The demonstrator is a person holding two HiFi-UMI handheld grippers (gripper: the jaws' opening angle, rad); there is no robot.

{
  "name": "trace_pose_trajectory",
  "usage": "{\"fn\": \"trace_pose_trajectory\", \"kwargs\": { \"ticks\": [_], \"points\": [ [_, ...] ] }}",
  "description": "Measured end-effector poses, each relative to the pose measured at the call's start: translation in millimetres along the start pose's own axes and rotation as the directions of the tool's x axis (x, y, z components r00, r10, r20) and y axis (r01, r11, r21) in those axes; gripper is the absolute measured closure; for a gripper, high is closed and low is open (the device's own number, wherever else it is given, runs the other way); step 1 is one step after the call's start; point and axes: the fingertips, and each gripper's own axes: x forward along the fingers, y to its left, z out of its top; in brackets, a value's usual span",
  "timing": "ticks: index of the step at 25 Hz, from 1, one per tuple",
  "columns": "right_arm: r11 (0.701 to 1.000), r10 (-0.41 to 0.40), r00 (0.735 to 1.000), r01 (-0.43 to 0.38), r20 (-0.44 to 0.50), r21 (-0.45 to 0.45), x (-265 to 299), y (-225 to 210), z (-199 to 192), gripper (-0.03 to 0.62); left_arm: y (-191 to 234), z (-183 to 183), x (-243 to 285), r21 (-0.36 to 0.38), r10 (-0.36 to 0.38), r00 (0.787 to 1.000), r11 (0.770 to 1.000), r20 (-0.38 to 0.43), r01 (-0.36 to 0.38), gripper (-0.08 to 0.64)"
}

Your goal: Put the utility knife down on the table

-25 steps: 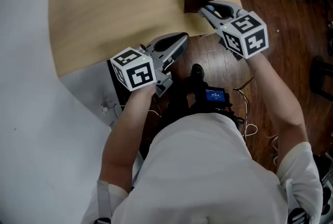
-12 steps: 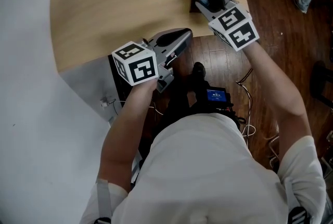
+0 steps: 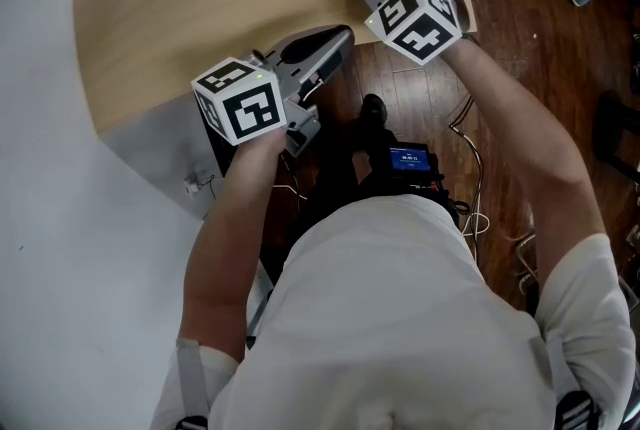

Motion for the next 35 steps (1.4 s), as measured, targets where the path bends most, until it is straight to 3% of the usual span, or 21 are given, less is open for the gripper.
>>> {"fn": "trace_pose_trajectory", "kwargs": {
  "ticks": [9, 18, 28, 35],
  "points": [
    [0.997, 0.051, 0.998, -0.053, -0.039, -0.053, 17.1, 18.0, -9.6, 0.519, 3.9, -7.4, 0.7, -0.020, 0.004, 1.000, 1.000, -0.009, -0.004, 0.555],
    [0.996, 0.073, 0.997, -0.075, -0.031, -0.045, 11.5, 25.2, -8.7, 0.494, 2.6, -6.1, 0.2, -0.021, 0.000, 1.000, 1.000, -0.005, 0.000, 0.555],
    [0.997, 0.061, 0.998, -0.062, -0.029, -0.042, 3.3, 25.3, -11.4, 0.484, 1.2, -5.3, 0.6, -0.016, -0.008, 1.000, 1.000, -0.009, 0.008, 0.555],
    [0.998, 0.053, 0.998, -0.053, -0.025, -0.025, -1.2, 24.9, -14.0, 0.444, 0.2, -3.4, 1.2, -0.001, -0.013, 1.000, 1.000, -0.008, 0.013, 0.555]
  ]
}}
